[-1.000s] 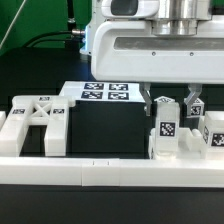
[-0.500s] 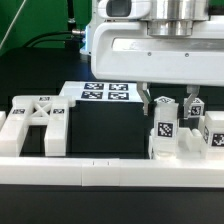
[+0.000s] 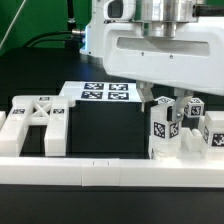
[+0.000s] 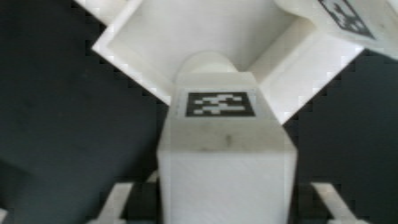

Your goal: Assemble chair

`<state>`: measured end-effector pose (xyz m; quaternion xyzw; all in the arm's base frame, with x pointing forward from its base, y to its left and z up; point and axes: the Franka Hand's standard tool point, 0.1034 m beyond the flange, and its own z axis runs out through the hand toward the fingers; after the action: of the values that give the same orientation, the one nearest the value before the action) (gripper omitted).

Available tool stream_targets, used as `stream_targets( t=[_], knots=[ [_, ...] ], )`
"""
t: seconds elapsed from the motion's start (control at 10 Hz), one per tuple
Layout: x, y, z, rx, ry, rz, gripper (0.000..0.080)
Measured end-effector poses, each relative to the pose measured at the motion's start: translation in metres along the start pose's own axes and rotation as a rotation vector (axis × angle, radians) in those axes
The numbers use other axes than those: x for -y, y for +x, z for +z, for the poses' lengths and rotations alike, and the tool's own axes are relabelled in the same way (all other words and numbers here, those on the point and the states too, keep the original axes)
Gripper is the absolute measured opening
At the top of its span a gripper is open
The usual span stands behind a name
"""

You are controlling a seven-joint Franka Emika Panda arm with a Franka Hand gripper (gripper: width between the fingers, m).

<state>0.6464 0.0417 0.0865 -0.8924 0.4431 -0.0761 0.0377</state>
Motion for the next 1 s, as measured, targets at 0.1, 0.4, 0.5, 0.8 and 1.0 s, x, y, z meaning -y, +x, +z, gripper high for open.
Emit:
stream_targets(
  t=[0.1,0.4,0.5,0.8,1.0],
  knots=[
    [-0.0007,0.0003,0.0001,0.0,-0.001,0.052,0.0285],
    [-0.0043,-0.0005,0.0008,0.005,0.0,0.327,0.0285],
    [-0.0052,-0.0007,0.0012,0.01,-0.002,0.444,0.0286],
    [-0.007,-0.0033,0.0017,0.036,0.011,0.834,0.0287],
    [-0.0072,-0.0045,0.0017,0.046,0.008,0.952,0.0297]
  ],
)
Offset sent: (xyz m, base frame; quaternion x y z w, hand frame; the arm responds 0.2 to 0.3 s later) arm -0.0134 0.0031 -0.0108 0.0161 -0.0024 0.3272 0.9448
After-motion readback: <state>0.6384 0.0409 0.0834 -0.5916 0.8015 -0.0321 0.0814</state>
